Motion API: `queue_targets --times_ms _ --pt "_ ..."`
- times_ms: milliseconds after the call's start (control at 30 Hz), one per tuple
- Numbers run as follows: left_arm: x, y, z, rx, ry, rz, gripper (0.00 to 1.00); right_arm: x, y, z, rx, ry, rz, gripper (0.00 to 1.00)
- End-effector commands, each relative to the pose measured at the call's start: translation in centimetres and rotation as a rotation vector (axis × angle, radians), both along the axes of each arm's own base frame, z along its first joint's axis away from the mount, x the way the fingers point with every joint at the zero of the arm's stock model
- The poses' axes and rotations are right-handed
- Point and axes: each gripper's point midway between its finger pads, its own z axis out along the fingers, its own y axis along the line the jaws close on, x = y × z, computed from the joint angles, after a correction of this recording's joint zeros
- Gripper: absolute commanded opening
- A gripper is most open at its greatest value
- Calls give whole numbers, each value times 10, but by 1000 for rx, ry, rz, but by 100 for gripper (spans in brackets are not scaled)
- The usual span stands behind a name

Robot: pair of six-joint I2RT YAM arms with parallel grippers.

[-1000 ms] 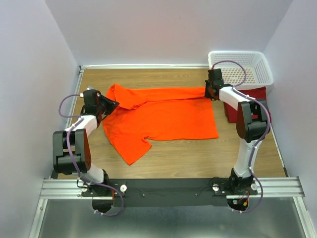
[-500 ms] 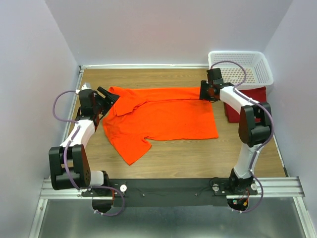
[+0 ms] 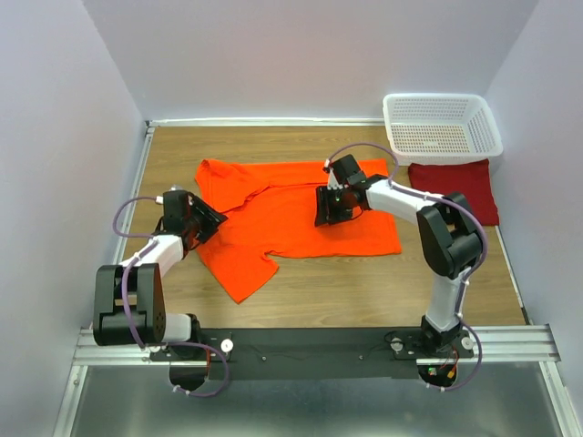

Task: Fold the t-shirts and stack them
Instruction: Fold the tshirt

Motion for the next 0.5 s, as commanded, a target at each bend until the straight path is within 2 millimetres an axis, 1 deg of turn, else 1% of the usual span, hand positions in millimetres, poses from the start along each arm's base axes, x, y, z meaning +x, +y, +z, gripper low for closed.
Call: queue_targets --times_ms 0,33,67,100,133,167,200,233,267,300,333,400,467 --pt "-15 -4 -16 7 73 30 57 -36 1 -22 16 141 35 56" --pt "-17 -7 -19 11 87 29 58 -41 0 -26 11 162 34 56" --pt "-26 -4 -29 22 146 46 58 -49 -4 -30 -1 188 34 56" --pt "-30 -2 -32 20 172 66 58 -58 -9 -36 -15 213 34 56" --pt "-33 0 -34 24 195 81 58 -64 -12 -39 -22 227 32 56" --pt "-45 -7 -41 45 251 66 57 -71 -17 -42 -37 246 30 56" --pt "-48 -6 -39 46 268 86 57 -75 -20 -40 -42 245 27 56" --pt "-54 -3 -41 65 290 102 57 -88 -28 -47 -64 279 21 56" --pt "-63 -2 -40 72 318 105 57 -95 -32 -48 -75 292 21 57" --pt "-68 -1 -40 74 332 113 57 -100 -38 -50 -89 304 11 57" --pt "-74 -1 -40 71 347 123 57 -113 -46 -51 -107 332 4 57" --pt "-86 -3 -36 54 361 118 57 -128 -55 -53 -128 373 -9 58" --pt "-99 -10 -37 23 395 98 57 -149 -66 -56 -163 441 -11 59"
